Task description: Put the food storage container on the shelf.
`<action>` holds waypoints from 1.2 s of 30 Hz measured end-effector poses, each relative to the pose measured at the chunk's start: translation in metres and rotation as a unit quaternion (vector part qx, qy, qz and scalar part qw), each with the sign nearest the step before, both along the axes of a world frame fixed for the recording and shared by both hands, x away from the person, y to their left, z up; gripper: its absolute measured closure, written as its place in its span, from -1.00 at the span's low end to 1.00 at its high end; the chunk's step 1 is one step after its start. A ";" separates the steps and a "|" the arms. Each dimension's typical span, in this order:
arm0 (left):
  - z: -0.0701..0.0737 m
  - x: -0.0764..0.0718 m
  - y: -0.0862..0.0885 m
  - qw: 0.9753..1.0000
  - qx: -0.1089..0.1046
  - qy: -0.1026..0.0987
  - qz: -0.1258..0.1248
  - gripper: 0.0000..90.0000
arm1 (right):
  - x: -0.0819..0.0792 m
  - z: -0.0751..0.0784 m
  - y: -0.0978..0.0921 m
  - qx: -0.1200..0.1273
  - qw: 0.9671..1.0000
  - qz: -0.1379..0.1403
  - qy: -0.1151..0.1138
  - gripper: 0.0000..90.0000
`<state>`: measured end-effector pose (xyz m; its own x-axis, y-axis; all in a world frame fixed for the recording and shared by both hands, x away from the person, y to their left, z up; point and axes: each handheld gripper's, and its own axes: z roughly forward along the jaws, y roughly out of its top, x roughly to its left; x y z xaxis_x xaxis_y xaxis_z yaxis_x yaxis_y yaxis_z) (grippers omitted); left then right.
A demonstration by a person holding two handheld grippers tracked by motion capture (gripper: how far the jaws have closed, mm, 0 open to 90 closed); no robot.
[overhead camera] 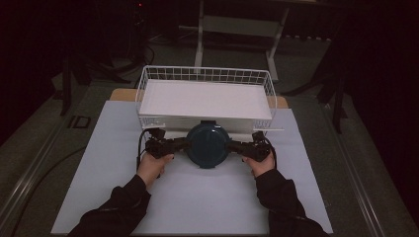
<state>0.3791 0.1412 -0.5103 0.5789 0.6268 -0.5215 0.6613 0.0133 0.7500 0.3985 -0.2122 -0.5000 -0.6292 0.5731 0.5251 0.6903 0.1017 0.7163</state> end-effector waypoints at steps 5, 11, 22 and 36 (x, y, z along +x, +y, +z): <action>-0.001 0.002 0.000 1.000 -0.007 0.004 0.004 0.22 | 0.004 -0.003 -0.001 0.009 1.000 -0.003 -0.001 0.24; -0.001 0.006 0.000 1.000 -0.019 0.017 0.008 0.21 | 0.008 -0.007 -0.003 0.022 1.000 -0.007 0.020 0.23; -0.006 0.010 0.002 0.999 -0.027 0.018 0.014 0.15 | 0.009 -0.013 -0.003 0.035 0.999 -0.013 0.025 0.17; -0.007 0.012 -0.001 0.999 -0.015 0.000 0.050 -0.08 | 0.010 0.000 0.007 -0.017 0.999 -0.045 -0.022 -0.02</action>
